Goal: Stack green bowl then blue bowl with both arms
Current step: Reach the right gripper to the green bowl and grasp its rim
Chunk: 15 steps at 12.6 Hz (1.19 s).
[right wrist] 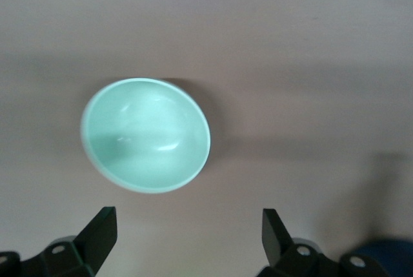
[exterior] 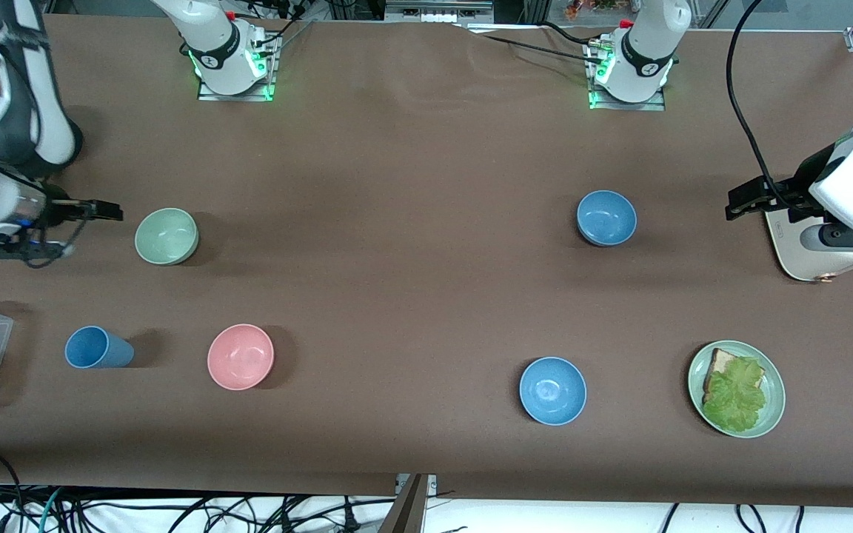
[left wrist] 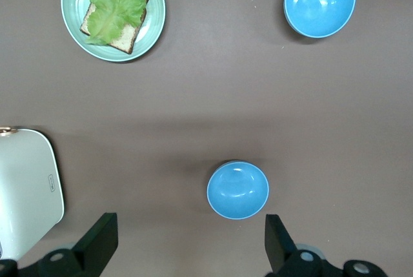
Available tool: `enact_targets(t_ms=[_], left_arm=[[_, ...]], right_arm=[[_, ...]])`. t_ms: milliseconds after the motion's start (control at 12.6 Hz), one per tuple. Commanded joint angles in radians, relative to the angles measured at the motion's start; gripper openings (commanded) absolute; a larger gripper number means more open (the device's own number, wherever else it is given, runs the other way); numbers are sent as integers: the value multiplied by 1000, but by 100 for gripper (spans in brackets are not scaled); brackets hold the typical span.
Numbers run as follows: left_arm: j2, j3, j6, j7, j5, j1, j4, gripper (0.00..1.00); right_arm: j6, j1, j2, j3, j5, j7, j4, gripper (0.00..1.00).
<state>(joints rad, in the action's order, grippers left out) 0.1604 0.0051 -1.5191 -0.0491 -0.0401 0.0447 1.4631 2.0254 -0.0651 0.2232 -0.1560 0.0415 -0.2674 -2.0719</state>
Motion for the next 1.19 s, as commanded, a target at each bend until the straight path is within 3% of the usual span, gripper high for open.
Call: enact_targets(t_ms=[0, 79, 238, 318, 397, 477, 636, 954, 1113], left_arm=[[18, 0, 19, 26, 9, 1, -38, 100], [19, 1, 19, 26, 9, 1, -38, 100], [18, 1, 19, 26, 9, 1, -38, 100], [19, 0, 19, 26, 9, 1, -38, 100], [19, 1, 19, 26, 9, 1, -38, 100], [19, 1, 17, 26, 9, 1, -38, 100], [19, 1, 17, 26, 9, 1, -40, 100], [22, 0, 17, 26, 9, 1, -41, 100], [22, 0, 17, 26, 9, 1, -41, 100]], right_arm=[[136, -59, 111, -5, 3, -136, -39, 95], [178, -71, 146, -5, -3, -171, -40, 83], [200, -73, 169, -4, -12, -174, -39, 31], [193, -71, 170, -2, -40, -171, -37, 17], [190, -70, 170, -2, -76, -173, -36, 15], [187, -70, 173, -1, -92, -173, -36, 7], [187, -70, 174, 3, -97, -165, -27, 7], [173, -61, 195, 13, -248, -173, -19, 9], [176, -62, 212, 18, -270, -174, -16, 6]])
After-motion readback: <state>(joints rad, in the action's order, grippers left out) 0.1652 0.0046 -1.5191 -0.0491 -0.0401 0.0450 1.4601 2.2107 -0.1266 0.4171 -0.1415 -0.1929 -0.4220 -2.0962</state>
